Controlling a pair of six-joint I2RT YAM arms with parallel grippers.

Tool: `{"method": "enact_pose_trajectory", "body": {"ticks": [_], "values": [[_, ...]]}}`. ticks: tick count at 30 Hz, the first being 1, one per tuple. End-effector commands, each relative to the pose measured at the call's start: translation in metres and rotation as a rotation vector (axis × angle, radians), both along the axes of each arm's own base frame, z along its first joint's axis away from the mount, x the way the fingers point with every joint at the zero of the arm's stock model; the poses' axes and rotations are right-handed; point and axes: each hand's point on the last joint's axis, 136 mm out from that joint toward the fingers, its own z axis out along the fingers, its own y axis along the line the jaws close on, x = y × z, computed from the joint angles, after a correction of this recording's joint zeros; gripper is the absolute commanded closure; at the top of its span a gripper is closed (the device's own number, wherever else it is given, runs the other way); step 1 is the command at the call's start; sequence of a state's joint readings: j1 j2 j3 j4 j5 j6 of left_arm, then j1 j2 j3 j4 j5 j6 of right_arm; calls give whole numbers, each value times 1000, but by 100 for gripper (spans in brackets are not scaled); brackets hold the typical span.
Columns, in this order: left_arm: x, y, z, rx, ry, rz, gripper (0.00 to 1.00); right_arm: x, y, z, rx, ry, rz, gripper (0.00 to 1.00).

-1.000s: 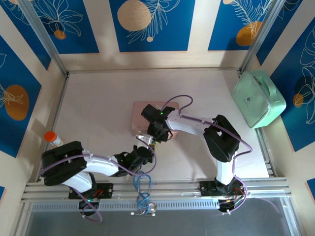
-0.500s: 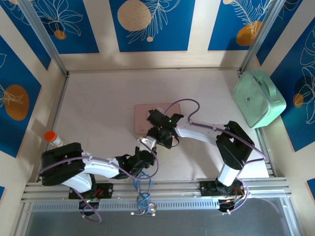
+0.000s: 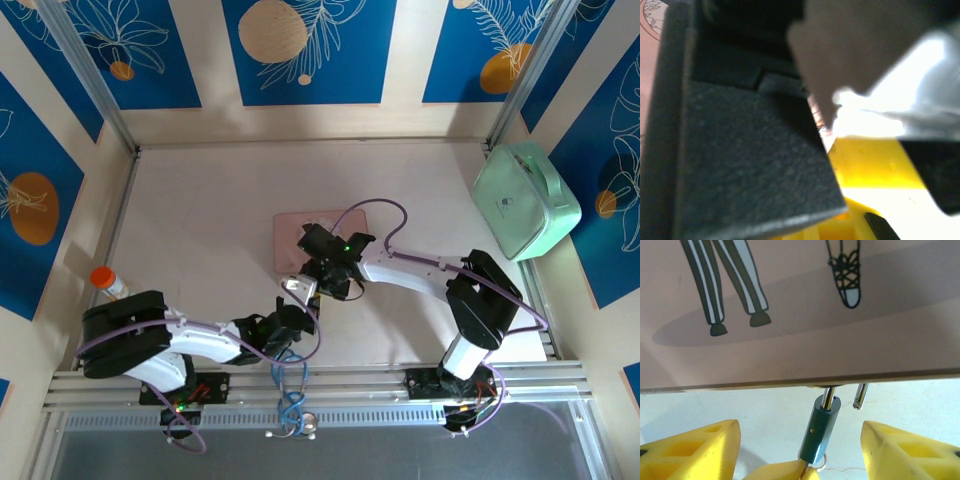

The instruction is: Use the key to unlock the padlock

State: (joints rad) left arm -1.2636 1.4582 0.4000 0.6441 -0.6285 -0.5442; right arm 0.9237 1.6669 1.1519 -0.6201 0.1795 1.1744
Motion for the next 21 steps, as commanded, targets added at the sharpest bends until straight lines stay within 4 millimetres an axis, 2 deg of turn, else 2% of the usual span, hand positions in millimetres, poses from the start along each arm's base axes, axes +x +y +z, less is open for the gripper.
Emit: {"method": "enact_pose_trajectory", "body": {"ticks": [1,5,10,11,17,21], "values": [[-2,-4,0,-22,3,-13,100,-5,-3,1,-9,44,-25,40],[-3,-4,0,-27,5,-14,100,-4,-13,1,-61,62,-43,38],[-3,-3,-1,-32,9,-10,100,-7,-11,-2,-27,62,-27,32],[-3,-3,0,-33,8,-10,100,-7,-10,-3,-28,68,-23,33],[-3,-3,-1,-36,7,-11,100,-6,-5,-7,-50,105,-27,53],[-3,-2,-1,-36,6,-12,100,-8,-5,-12,-71,130,-39,57]]}}
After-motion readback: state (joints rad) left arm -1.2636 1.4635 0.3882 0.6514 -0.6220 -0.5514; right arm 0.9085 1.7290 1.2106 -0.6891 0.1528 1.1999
